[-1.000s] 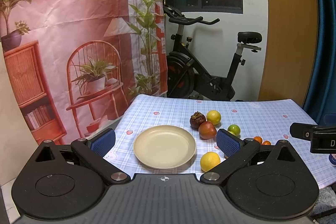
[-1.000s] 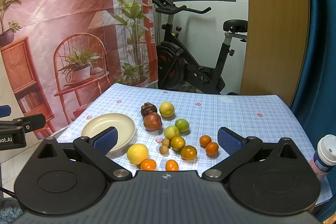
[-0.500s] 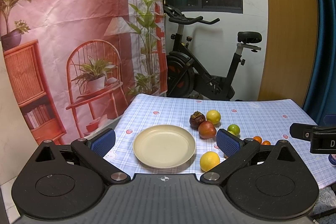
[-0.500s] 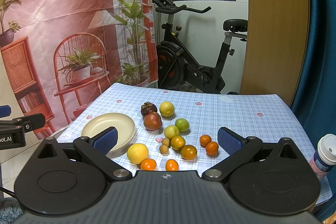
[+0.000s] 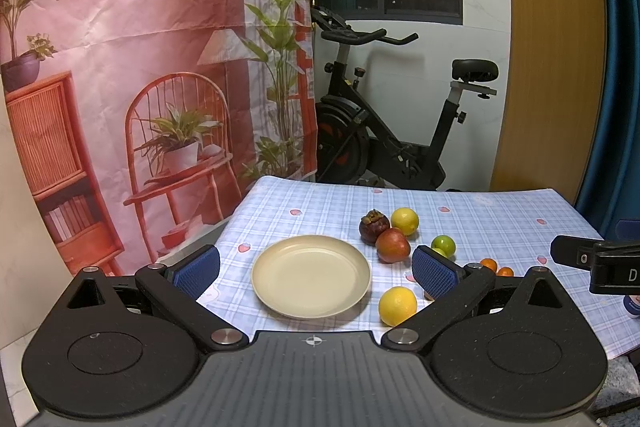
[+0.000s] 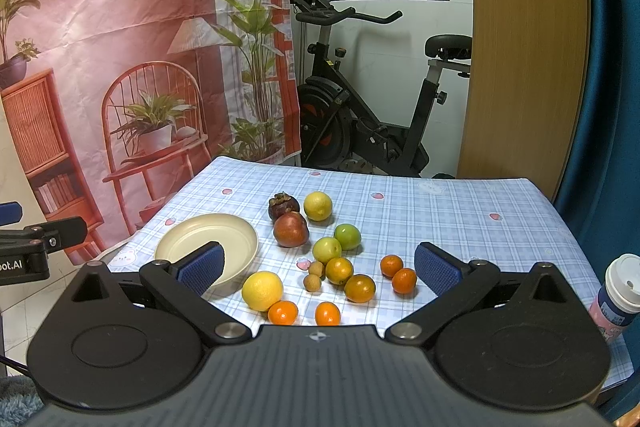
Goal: Organize fruits
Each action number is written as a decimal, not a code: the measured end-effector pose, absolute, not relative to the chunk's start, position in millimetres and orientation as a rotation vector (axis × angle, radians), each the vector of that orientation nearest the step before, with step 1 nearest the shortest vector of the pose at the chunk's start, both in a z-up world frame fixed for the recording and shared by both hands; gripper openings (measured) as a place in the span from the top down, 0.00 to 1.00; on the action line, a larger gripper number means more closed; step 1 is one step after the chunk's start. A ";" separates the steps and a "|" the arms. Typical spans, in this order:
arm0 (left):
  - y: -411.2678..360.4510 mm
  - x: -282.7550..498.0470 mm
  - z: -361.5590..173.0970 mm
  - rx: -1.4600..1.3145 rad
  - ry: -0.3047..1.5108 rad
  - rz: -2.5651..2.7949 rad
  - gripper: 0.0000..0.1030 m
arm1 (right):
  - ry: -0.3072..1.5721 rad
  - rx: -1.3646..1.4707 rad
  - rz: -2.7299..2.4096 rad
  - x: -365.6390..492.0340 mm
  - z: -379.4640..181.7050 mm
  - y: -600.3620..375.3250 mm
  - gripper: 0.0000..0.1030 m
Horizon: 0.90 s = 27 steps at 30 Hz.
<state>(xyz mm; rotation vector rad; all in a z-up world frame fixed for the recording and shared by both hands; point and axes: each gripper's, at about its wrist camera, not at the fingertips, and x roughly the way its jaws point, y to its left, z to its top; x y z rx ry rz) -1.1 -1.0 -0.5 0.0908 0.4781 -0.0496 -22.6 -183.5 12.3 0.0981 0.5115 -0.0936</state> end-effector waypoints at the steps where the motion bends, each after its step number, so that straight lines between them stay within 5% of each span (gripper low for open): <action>1: -1.4 -1.2 -0.7 0.090 0.479 -0.050 0.00 | 0.512 0.098 -0.094 -22.6 12.3 -183.5 0.00; 27: 2.2 2.6 -1.2 0.054 0.494 -0.065 0.00 | 0.521 0.113 -0.097 -25.0 4.4 -185.9 0.00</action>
